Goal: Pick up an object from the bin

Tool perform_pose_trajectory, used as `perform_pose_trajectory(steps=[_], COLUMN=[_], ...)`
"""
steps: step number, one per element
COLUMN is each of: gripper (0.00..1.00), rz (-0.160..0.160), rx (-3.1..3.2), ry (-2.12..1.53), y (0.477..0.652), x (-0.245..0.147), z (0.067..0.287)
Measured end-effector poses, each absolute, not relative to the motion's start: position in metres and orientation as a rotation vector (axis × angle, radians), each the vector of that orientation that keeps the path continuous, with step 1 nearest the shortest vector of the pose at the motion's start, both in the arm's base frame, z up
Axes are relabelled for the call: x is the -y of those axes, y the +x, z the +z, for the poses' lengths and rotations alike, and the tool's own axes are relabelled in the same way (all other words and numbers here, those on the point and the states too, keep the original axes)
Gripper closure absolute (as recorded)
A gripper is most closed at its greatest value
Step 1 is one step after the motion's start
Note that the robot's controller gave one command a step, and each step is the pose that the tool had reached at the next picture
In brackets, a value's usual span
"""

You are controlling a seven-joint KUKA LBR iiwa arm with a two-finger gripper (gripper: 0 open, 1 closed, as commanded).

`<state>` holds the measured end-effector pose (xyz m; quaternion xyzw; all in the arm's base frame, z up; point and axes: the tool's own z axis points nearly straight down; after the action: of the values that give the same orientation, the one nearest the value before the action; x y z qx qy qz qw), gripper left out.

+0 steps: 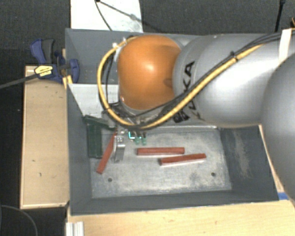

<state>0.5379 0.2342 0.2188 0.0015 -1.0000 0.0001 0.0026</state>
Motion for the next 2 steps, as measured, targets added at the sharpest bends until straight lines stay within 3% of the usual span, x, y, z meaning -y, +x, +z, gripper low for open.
perform_pose_trajectory(steps=[1, 2], gripper=[0.00, 0.00], rz=[0.000, -0.002], rx=[3.076, 3.111], ry=[0.632, 0.459], y=[0.527, 0.583], x=[-0.206, -0.214], z=[0.112, 0.069])
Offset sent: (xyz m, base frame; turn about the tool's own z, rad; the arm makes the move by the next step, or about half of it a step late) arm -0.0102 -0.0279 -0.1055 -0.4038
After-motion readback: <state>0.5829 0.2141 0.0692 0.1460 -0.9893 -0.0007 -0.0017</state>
